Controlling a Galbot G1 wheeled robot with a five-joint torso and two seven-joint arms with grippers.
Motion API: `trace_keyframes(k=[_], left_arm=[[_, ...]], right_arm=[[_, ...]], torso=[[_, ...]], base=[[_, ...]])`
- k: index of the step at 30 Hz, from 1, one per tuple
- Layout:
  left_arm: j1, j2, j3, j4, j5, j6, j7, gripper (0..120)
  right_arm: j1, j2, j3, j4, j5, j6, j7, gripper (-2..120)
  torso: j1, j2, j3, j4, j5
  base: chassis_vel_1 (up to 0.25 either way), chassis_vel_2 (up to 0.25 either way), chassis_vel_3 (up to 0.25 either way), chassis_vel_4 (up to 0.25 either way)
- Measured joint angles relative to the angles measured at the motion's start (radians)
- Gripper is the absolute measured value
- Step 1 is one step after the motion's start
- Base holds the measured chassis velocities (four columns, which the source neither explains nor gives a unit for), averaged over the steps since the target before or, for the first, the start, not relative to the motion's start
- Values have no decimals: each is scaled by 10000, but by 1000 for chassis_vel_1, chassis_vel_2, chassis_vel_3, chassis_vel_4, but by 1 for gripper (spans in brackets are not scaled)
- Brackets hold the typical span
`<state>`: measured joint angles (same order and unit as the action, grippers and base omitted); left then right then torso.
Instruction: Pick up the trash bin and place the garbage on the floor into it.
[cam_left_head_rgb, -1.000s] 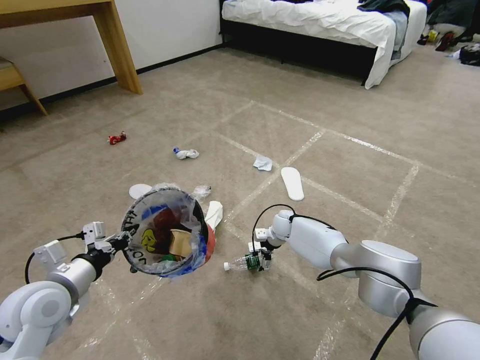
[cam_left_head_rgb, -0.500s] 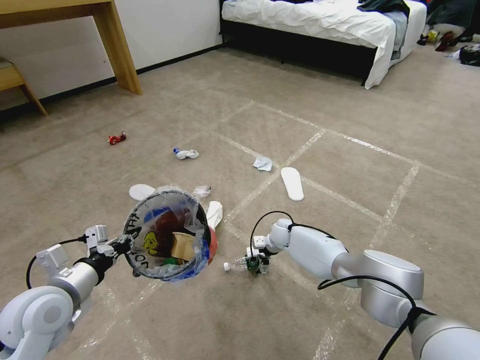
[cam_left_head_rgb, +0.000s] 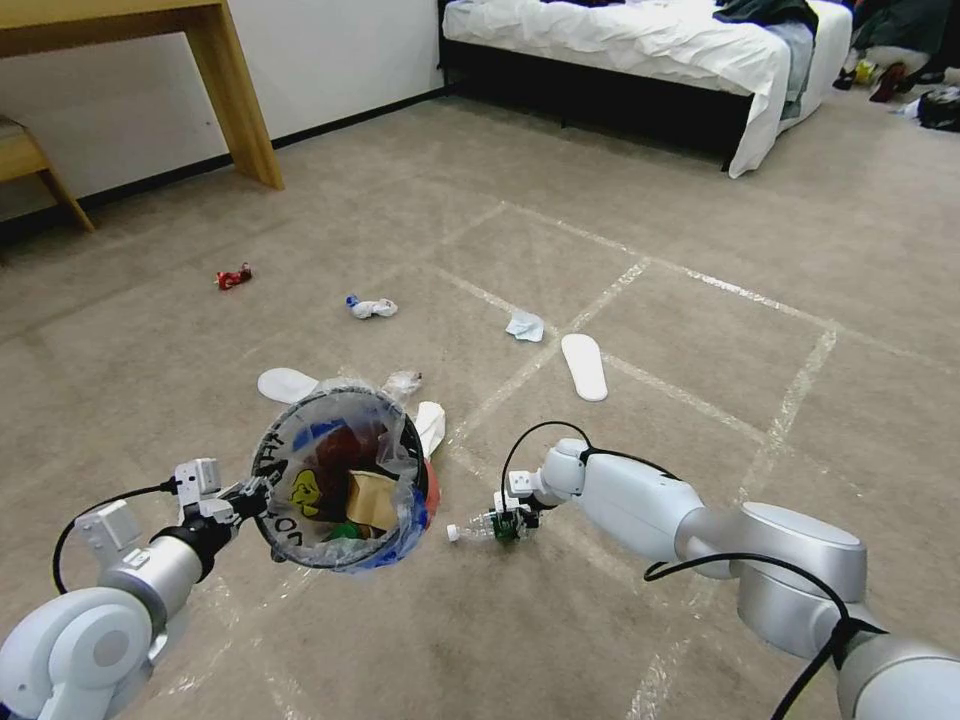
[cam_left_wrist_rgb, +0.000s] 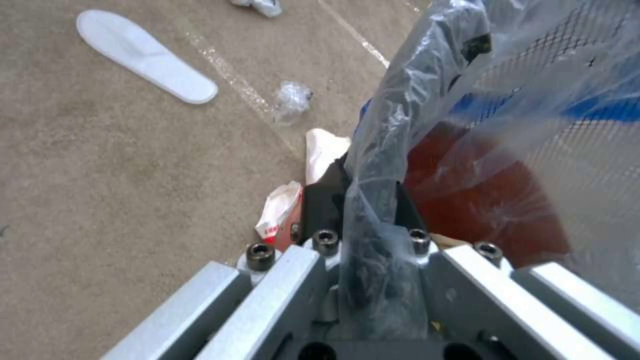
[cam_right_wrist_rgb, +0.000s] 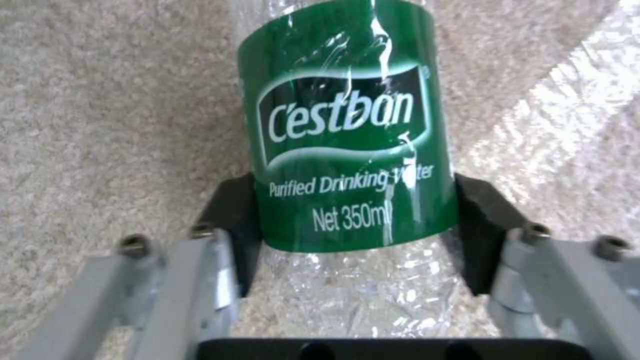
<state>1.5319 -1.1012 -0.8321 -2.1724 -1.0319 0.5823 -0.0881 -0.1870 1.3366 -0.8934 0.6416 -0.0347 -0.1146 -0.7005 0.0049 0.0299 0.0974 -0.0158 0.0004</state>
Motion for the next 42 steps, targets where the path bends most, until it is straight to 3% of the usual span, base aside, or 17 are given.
trace_keyframes(k=[12, 19, 20, 21, 23, 24, 26, 27, 29, 30, 33, 34, 36, 37, 39, 40, 42], left_arm=[[-1, 79, 85, -1, 14, -7, 50, 1], [-132, 341, 210, 49, -123, -8, 58, 1], [-192, 452, 279, 96, -191, 0, 52, 1], [-192, 452, 279, 96, -191, 0, 52, 1], [-333, 670, 511, 148, -319, 21, 48, 1], [-333, 670, 511, 148, -319, 21, 48, 1], [-517, 836, 895, 185, -430, 41, 18, 1], [-517, 836, 895, 185, -430, 41, 18, 1], [-672, 966, 1283, 185, -498, 110, 4, 1], [-672, 966, 1283, 185, -498, 110, 4, 1], [-814, 1173, 1766, 116, -611, 220, 74, 1], [-814, 1173, 1766, 116, -611, 220, 74, 1], [-801, 1274, 1871, 82, -633, 276, 247, 1], [-801, 1274, 1871, 82, -633, 276, 247, 1], [-695, 1308, 1897, 2, -631, 300, 384, 1], [-681, 1307, 1923, -29, -625, 302, 411, 1], [-624, 1292, 1938, -104, -624, 304, 440, 1]], right_arm=[[354, -436, -298, 963, 871, -384, -22, 22], [1278, -1541, -286, 2178, 1719, -500, -202, 22], [1613, -2203, -79, 2600, 2046, -563, -227, 22], [1613, -2203, -79, 2600, 2046, -563, -227, 22], [2254, -3532, 271, 3548, 2820, -785, -216, 22], [2254, -3532, 271, 3548, 2820, -785, -216, 22], [2500, -4585, 991, 4715, 3857, -1071, 5, 22], [2500, -4585, 991, 4715, 3857, -1071, 5, 22], [2334, -5564, 2127, 5922, 4895, -1385, 343, 22], [2334, -5564, 2127, 5922, 4895, -1385, 343, 22], [1339, -7393, 4333, 7732, 6209, -1627, 989, 22], [1339, -7393, 4333, 7732, 6209, -1627, 989, 22], [421, -8667, 5693, 8951, 7363, -1391, 1723, 22], [421, -8667, 5693, 8951, 7363, -1391, 1723, 22], [-958, -9537, 7469, 10181, 8318, -977, 2272, 22], [-1690, -9812, 8177, 10678, 8610, -781, 2501, 22], [-2521, -9999, 8944, 11162, 8873, -547, 2707, 22]], torso=[[0, 0, -1, 0, -3], [0, -1, -2, 3, -2], [1, 0, -2, 4, 0], [1, 0, -2, 4, 0], [0, 2, -3, -15, -6], [0, 2, -3, -15, -6], [0, 1, -3, -7, 1], [0, 1, -3, -7, 1], [-1, 2, -3, 6, -3], [-1, 2, -3, 6, -3], [0, 2, -3, 0, 7], [0, 2, -3, 0, 7], [-1, 3, -5, -24, -6], [-1, 3, -5, -24, -6], [-2, 3, -6, -3, 1], [-4, 5, -7, -6, -15], [-3, 4, -6, -3, -13]], base=[[0, 0, 0, 0], [0, 0, 0, 0], [0, 0, 0, 0], [0, 0, 0, 0], [0, 0, 0, 0], [0, 0, 0, 0], [0, 0, 0, 0], [0, 0, 0, 0], [0, 0, 0, 0], [0, 0, 0, 0], [0, 0, 0, 0], [0, 0, 0, 0], [0, 0, 0, 0], [0, 0, 0, 0], [0, 0, 0, 0], [0, 0, 0, 0], [0, 0, 0, 0]])
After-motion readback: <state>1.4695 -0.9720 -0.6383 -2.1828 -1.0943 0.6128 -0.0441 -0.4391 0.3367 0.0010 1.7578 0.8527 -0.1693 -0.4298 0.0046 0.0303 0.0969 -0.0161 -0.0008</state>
